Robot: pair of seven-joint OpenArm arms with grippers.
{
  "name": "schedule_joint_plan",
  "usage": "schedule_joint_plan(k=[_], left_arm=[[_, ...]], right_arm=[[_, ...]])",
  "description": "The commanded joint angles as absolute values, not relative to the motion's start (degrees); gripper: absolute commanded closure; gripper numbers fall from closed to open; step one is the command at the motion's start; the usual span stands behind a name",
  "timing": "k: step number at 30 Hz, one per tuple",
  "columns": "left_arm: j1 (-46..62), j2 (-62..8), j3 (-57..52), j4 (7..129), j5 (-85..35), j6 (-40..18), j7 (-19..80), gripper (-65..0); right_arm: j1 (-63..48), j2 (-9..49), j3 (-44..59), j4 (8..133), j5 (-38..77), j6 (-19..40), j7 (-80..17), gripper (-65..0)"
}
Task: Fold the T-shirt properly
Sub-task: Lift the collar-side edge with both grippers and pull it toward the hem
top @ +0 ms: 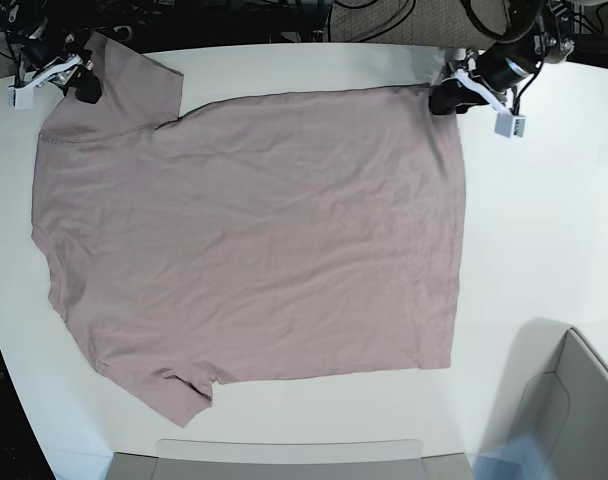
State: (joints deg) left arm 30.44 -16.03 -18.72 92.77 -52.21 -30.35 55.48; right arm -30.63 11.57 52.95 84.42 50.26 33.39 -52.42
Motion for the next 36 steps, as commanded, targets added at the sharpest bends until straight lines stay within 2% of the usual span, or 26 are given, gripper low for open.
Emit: schedule_joint_plan(k=[1, 4, 8, 13, 22, 27, 31, 36], left_arm=[[31.08, -16.66, -18.86, 92.44, -50.42, -29.49, 57.19, -20.4], [29.67, -16.75, -18.86, 92.18, -50.42, -29.49, 57.19, -16.0], [28.79, -16.75, -18.86, 92.18, -50.42, -29.58, 57.27, 0.0], [28.7, -16.92, -19.91, 92.18, -50.51, -29.58, 57.27, 0.0], [31.34, -16.75, -30.64, 92.62, -50.86, -30.11, 57.8, 0.0], [32.57, -16.84, -33.98, 97.36, -50.86, -30.11, 57.8, 0.0], [32.22, -16.84, -33.71, 100.35, -50.86, -29.67, 57.8, 0.0], [27.65, -16.75, -33.45, 100.53, -50.59, -29.58, 57.89, 0.0]], right_arm=[[-31.34, 11.65, 52.26, 85.14, 48.75, 32.57, -54.11, -22.8], [-31.6, 11.65, 50.51, 86.02, 48.75, 32.48, -54.02, -18.0], [-31.16, 11.65, 50.33, 86.02, 48.75, 32.48, -53.93, 0.0], [-31.6, 11.47, 50.68, 89.54, 48.66, 32.48, -53.93, 0.0], [-35.3, 11.3, 56.66, 102.11, 48.31, 32.48, -53.93, 0.0], [-36.53, 11.21, 57.8, 106.77, 48.31, 32.48, -53.93, 0.0], [-34.33, 11.3, 57.54, 107.21, 48.13, 32.4, -54.2, 0.0], [-29.32, 11.38, 55.69, 107.12, 39.96, 32.4, -54.29, 0.0]])
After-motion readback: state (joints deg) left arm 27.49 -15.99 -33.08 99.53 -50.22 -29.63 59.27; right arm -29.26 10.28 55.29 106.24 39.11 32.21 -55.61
